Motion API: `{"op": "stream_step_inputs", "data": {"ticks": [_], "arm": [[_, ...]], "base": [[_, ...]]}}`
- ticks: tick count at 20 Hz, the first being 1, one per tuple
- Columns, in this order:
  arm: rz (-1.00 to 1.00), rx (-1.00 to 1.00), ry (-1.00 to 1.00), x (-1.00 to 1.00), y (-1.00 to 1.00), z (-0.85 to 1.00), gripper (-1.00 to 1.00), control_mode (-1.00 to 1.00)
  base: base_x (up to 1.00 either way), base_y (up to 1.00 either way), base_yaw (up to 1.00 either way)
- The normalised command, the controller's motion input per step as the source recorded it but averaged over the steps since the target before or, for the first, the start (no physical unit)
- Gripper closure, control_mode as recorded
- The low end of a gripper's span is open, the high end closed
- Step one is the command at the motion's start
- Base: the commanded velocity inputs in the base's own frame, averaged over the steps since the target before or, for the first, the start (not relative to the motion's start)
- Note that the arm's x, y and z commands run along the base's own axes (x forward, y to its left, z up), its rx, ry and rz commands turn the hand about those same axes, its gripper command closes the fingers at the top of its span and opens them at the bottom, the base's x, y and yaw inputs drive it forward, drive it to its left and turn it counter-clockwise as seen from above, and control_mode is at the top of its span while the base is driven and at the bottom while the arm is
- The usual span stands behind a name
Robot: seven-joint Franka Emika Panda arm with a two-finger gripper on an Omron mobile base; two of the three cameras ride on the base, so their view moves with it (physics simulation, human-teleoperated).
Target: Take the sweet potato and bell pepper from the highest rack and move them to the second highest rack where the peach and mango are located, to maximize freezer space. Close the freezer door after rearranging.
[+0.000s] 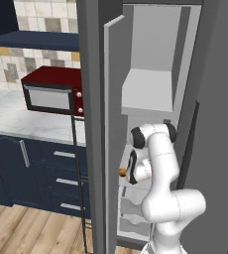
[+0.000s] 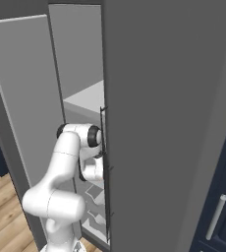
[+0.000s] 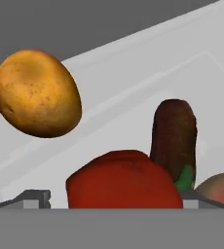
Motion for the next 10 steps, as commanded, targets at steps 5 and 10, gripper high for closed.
{"op": "stream_step_inputs", "data": {"ticks": [5, 10], "arm": [[0.0, 0.0, -0.06, 0.02, 0.0, 0.01, -1.0, -1.0], [0.0, 0.0, 0.02, 0.35, 0.14, 0.0, -1.0, -1.0]], "base": [[0.0, 0.0, 0.0], [0.0, 0.0, 0.0]]}}
